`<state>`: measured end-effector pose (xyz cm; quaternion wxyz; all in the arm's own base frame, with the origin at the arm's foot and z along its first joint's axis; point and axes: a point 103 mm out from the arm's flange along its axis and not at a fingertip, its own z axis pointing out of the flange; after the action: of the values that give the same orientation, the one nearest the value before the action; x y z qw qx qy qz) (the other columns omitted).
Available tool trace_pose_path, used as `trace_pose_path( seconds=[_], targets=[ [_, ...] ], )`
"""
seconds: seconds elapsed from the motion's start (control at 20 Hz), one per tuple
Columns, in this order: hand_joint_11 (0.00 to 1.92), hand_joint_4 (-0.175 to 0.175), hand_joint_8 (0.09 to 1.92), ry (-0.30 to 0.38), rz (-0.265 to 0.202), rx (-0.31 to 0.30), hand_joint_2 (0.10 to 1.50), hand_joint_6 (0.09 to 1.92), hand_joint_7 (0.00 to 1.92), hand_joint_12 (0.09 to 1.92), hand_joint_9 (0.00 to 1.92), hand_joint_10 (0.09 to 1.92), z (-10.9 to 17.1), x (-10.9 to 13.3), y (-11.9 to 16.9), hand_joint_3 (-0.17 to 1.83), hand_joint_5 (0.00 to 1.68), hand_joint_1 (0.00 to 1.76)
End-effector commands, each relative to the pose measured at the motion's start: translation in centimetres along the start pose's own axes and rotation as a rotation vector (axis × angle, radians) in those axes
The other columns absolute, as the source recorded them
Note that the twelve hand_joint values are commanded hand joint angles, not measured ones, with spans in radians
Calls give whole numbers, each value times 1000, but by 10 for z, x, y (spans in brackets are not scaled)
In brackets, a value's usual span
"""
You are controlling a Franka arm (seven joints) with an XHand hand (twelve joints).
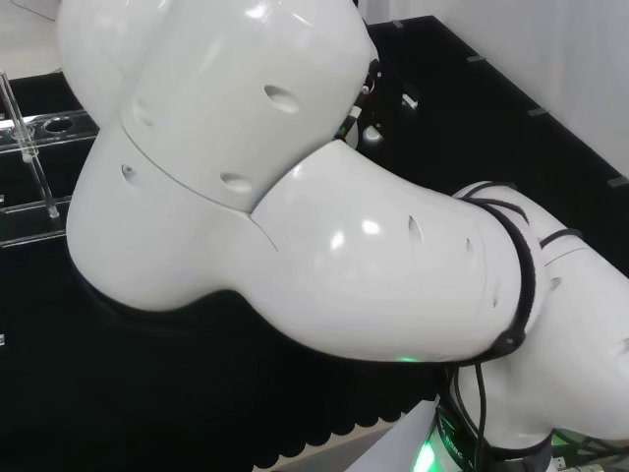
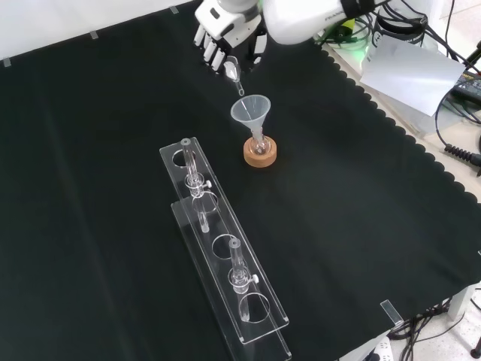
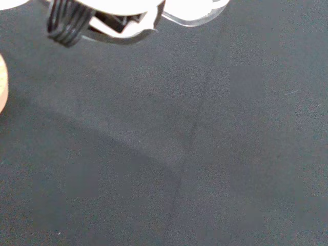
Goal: Pour all the NaCl from the weighing funnel into the round-bottom flask.
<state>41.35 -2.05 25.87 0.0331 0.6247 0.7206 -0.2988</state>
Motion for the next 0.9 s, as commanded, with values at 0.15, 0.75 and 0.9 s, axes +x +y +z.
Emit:
trace_pose_path(
  seconds=[0.15,0.75,0.9],
  targets=[
    [848,127,680,-75,10,36,668,951,823,1051,1135,416,-6,10,-12,754,1139,1107],
    [848,132,680,-155,-4,55,667,959,823,1051,1136,416,-16,20,-9,760,1136,1105],
    [848,132,680,-174,-7,56,667,960,822,1051,1136,416,-18,23,-8,761,1135,1104]
  ],
)
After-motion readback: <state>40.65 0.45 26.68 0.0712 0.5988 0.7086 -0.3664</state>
